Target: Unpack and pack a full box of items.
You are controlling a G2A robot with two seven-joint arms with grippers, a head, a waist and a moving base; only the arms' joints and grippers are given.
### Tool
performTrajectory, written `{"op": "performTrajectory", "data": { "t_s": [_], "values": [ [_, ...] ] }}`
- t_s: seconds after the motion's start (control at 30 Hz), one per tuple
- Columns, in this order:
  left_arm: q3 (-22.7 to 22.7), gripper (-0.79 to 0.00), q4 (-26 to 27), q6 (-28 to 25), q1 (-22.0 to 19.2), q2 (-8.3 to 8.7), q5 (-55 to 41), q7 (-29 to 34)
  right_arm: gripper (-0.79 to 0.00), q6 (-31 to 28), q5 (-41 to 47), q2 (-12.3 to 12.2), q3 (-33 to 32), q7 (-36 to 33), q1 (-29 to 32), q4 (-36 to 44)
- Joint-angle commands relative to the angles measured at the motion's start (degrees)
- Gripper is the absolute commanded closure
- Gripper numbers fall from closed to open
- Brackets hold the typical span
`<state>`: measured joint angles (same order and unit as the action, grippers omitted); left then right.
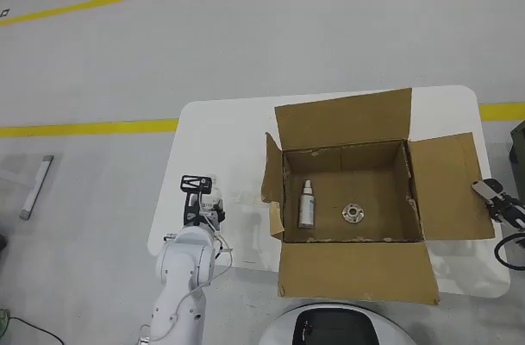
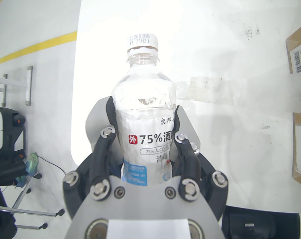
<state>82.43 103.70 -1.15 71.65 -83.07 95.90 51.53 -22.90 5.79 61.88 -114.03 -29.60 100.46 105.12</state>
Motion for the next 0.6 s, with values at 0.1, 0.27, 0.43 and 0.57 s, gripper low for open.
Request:
{"op": "performTrajectory", "data": {
  "t_s": [0.1, 0.27, 0.43, 0.57],
  "values": [
    [-0.7, 0.0, -3.2, 0.2, 0.4, 0.01, -0.1, -0.2, 0.0, -0.1, -0.2, 0.0, 0.0, 0.0, 0.0, -0.3],
    [-1.7, -0.077, -6.1, 0.9, 0.1, -0.07, -0.3, -1.4, 0.0, 0.0, -0.4, 0.1, 0.2, -0.1, -0.1, -0.4],
    [-2.9, -0.785, -8.0, 1.5, -1.1, -0.2, -0.5, -1.2, 0.0, 0.1, -0.5, 0.1, 0.4, -0.1, -0.2, -0.3],
    [-3.3, -0.785, -7.5, 1.9, -1.8, -0.27, -1.0, -0.6, -0.785, -0.2, -1.4, 0.1, -0.3, 0.3, -0.1, 0.2]
  ]
}}
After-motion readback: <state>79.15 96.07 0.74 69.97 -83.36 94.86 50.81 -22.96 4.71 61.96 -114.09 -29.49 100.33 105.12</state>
